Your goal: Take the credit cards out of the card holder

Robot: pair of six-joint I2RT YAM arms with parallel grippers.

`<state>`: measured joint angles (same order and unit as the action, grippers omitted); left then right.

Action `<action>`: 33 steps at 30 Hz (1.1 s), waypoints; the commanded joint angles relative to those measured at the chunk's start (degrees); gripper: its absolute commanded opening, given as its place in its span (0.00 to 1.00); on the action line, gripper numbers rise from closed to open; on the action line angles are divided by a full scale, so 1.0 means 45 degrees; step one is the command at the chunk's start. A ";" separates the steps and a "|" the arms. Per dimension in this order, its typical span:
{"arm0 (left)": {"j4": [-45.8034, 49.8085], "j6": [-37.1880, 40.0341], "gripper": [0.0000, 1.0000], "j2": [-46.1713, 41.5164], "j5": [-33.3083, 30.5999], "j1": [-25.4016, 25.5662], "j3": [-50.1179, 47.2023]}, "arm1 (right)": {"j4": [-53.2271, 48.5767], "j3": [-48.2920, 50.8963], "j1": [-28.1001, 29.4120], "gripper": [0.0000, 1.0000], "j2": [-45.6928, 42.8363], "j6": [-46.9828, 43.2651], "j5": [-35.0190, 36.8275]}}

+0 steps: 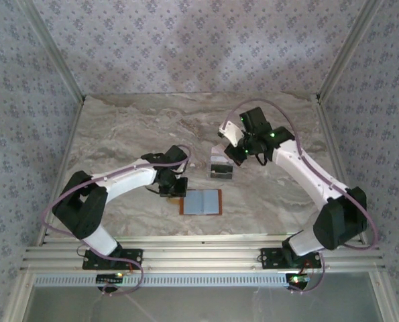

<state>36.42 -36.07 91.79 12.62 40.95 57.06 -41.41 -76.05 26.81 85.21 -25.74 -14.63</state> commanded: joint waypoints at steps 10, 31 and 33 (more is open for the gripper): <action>0.0039 -0.0186 0.11 -0.0937 0.0305 -0.0559 -0.0774 | -0.4468 -0.3558 -0.0640 0.00 0.3505 -0.5387 -0.0477; 0.0316 -0.0083 0.11 -0.1257 0.0559 -0.1436 -0.1347 | -0.6948 -0.9188 -0.0399 0.00 0.8081 -0.7565 0.1430; 0.0383 -0.0035 0.11 -0.1274 0.0593 -0.1502 -0.1388 | -0.6801 -0.9542 -0.0346 0.00 0.8411 -0.7673 0.1897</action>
<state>36.47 -36.47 87.72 14.13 34.61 51.44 -68.86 -116.16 24.60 120.60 -54.96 -9.76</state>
